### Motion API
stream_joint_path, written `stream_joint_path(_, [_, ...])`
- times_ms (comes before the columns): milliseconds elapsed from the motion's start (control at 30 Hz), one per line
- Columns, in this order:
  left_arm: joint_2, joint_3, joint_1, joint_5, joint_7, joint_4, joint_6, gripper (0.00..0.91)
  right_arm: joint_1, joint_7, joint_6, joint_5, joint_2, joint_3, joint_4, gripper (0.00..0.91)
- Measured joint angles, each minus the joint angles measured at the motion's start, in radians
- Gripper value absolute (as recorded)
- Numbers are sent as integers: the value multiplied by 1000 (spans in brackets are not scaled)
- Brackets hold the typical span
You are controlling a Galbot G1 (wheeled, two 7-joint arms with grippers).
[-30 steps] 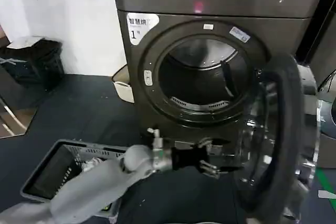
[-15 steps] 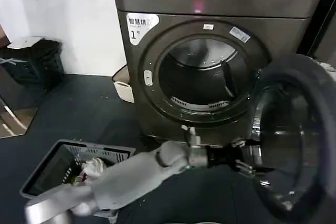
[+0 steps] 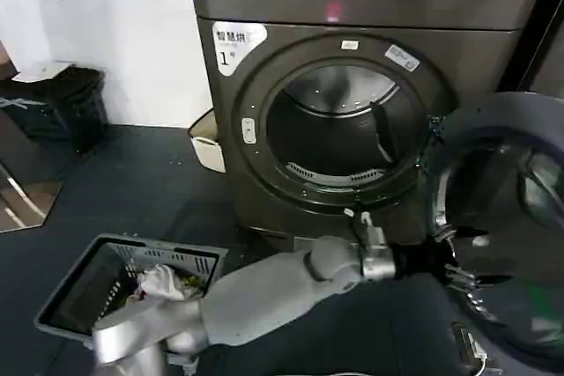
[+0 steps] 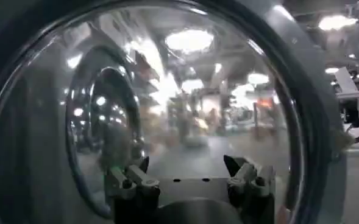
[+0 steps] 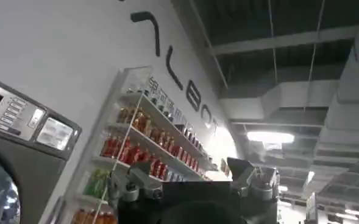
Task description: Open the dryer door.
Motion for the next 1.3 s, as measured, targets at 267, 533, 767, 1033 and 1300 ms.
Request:
stream_joint_path(267, [-87, -8, -6, 22, -75, 69, -14, 907, -1, -7, 2, -1, -3, 0, -3, 907])
stream_joint_path(533, [-124, -15, -7, 74, -179, 138, -64, 907, 2, -9, 3, -2, -3, -4, -6, 907])
stream_joint_path(767, [-123, -10, -15, 134, -266, 185, -64, 907, 8, -3, -2, -4, -5, -13, -5, 907])
stream_joint_path(1033, [-123, -19, -29, 136, -268, 202, -78, 907, 10, -6, 0, -4, -9, -18, -6, 907])
stream_joint_path(1300, [-123, -28, -14, 118, -233, 157, -149, 907, 9, -8, 3, -4, -16, -15, -15, 907])
